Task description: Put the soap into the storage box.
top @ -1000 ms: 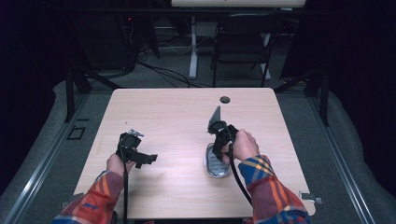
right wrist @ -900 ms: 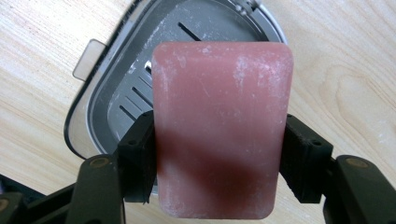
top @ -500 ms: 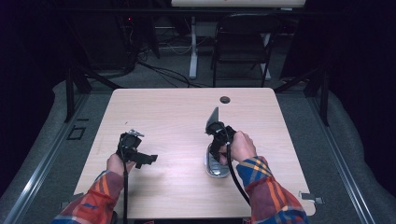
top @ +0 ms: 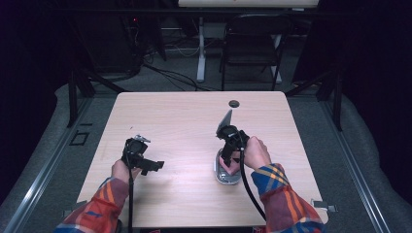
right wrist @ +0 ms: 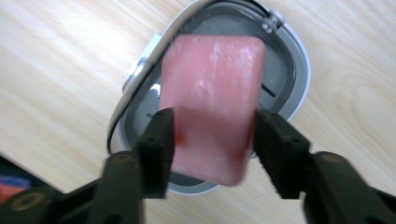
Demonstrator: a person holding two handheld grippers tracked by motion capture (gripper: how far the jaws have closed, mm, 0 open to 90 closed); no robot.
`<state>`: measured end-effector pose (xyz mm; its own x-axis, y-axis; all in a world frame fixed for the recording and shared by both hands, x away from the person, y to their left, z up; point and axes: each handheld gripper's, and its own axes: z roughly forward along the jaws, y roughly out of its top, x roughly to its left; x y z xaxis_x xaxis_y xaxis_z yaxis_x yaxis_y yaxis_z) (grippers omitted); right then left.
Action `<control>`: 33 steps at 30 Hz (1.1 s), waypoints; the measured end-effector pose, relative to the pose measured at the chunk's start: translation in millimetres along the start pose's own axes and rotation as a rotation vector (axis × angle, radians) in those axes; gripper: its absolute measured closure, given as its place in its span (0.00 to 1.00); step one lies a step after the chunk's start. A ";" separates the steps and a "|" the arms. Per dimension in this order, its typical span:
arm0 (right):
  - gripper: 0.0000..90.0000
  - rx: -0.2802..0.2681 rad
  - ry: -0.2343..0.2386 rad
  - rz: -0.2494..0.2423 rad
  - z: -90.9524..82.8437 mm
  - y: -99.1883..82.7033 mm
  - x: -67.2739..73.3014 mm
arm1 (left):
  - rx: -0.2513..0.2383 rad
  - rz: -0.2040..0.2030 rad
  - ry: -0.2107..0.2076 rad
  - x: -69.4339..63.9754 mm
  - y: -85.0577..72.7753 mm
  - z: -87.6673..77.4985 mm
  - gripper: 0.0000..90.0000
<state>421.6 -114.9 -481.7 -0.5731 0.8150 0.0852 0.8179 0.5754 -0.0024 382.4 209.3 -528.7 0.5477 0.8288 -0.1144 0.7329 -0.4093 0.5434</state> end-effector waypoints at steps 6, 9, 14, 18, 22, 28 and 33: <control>0.58 -0.055 0.006 -0.022 -7.5 -6.8 2.2 | 0.003 0.003 0.002 -0.4 0.0 0.4 0.00; 0.57 -0.078 -0.005 -0.040 -12.7 -9.0 0.0 | 0.003 0.003 0.001 -0.4 -0.1 0.4 0.00; 0.54 -0.118 -0.023 -0.033 -20.7 -16.6 -6.4 | 0.002 0.001 -0.005 0.0 -0.1 0.7 0.00; 0.46 -0.163 -0.042 -0.013 -25.5 -25.9 -13.6 | 0.001 0.001 -0.005 0.0 0.0 0.6 0.00; 0.35 -0.206 -0.071 0.002 -29.9 -39.2 -22.4 | -0.001 -0.006 -0.004 -0.3 -0.2 0.5 0.00; 0.22 -0.212 -0.084 0.013 -31.4 -63.2 -36.7 | -0.001 -0.003 -0.002 -0.3 -0.1 0.3 0.00; 0.15 -0.212 -0.098 0.019 -29.4 -82.7 -48.1 | -0.002 -0.009 -0.001 -0.6 -0.2 0.4 0.00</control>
<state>383.0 -203.7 -456.3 -0.5511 0.8344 -0.0100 0.8153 0.5409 0.2069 382.1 208.7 -529.1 0.5414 0.8321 -0.1207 0.7371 -0.4007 0.5441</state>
